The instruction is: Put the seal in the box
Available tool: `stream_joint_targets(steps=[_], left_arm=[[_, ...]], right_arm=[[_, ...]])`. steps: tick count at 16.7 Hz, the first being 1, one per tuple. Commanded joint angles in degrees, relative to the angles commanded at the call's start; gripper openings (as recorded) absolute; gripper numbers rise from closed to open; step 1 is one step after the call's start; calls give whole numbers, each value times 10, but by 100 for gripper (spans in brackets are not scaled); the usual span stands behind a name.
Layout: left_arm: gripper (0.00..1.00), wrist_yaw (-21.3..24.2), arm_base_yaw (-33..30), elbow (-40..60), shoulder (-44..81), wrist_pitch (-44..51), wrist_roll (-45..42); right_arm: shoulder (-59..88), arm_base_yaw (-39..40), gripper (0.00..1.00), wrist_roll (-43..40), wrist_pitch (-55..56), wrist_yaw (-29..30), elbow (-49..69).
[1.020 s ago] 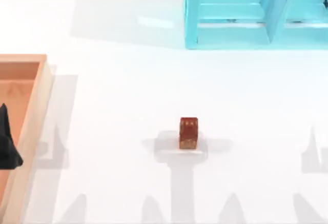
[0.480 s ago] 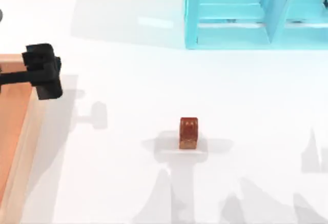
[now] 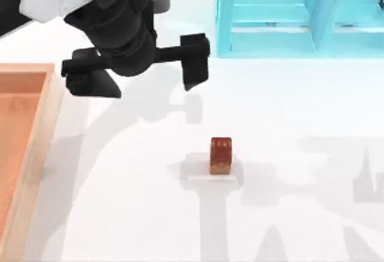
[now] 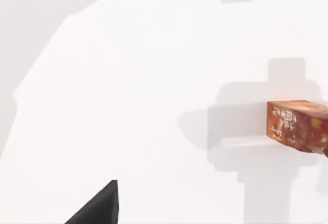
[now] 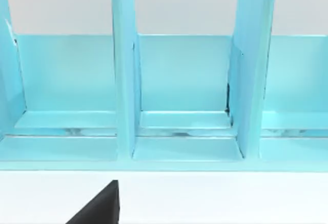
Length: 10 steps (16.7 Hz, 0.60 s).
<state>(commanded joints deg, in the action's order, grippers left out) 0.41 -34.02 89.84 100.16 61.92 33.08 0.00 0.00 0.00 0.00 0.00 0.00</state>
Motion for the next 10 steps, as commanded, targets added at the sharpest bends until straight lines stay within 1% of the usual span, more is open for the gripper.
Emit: stream_joint_targets(steps=[3,6,8,10], left_arm=[[100,1,-50,128,134,85,47],[100,0,-87,232,230,145,82],[100,-1,-104,281,274,171,97],[100,-2,-113,308,299,184,105]], right_arm=[[0,0,100,0,0,0,0],[0,0,100,0,0,0,0],[0,0,100,0,0,0,0],[0,0,100,0,0,0,0]])
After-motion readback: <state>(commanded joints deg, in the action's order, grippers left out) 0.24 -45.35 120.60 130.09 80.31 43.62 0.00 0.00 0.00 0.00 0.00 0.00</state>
